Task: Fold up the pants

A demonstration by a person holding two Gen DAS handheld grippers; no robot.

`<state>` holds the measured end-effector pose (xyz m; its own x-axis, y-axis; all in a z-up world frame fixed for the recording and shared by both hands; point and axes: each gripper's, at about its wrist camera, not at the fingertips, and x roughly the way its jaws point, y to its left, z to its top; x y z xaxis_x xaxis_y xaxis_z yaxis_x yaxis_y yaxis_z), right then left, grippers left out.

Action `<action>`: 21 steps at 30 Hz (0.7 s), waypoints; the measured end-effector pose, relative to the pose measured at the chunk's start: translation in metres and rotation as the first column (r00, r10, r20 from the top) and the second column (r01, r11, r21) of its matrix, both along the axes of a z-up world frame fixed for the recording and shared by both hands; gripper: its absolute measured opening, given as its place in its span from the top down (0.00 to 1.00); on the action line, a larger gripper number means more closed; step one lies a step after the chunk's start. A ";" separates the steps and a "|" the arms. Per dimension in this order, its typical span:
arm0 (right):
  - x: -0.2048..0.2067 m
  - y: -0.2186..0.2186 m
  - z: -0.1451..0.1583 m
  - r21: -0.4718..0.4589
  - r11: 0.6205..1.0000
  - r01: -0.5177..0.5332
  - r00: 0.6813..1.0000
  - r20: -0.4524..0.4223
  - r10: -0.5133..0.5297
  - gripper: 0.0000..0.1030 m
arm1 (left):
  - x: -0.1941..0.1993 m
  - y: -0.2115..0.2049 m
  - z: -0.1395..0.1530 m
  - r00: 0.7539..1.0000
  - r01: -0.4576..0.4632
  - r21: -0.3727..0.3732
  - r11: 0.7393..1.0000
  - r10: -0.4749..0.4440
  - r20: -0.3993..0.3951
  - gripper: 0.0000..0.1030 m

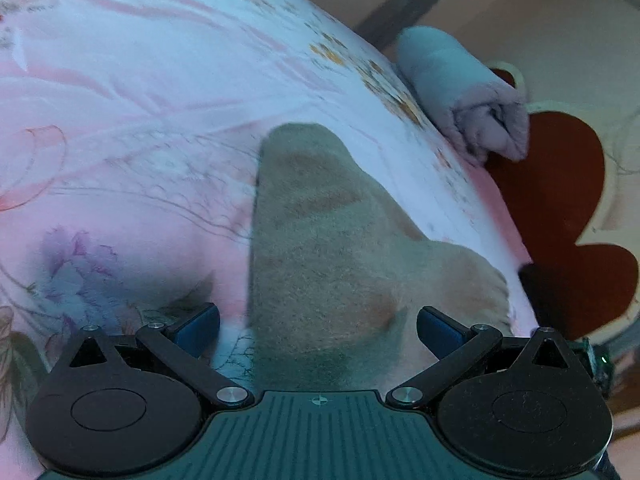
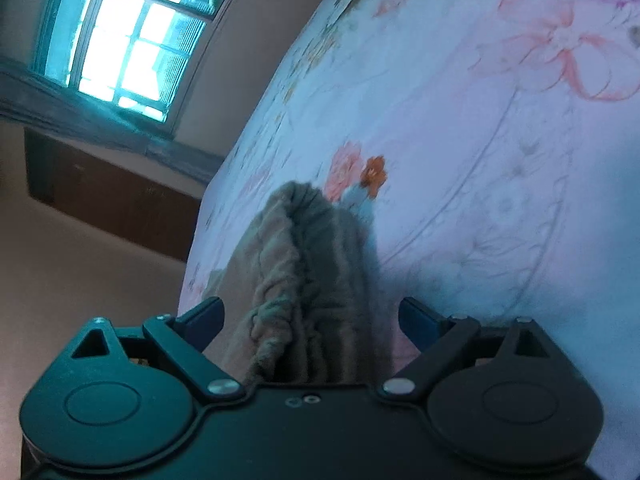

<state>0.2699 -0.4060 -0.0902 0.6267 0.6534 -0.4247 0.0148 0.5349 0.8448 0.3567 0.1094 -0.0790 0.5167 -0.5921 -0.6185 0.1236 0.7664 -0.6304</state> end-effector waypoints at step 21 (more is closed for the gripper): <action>0.026 0.032 -0.008 0.045 0.989 -0.144 0.990 -0.005 0.144 0.09 | 0.019 -0.011 -0.012 0.998 0.058 -0.050 0.997 -0.057 0.013 0.00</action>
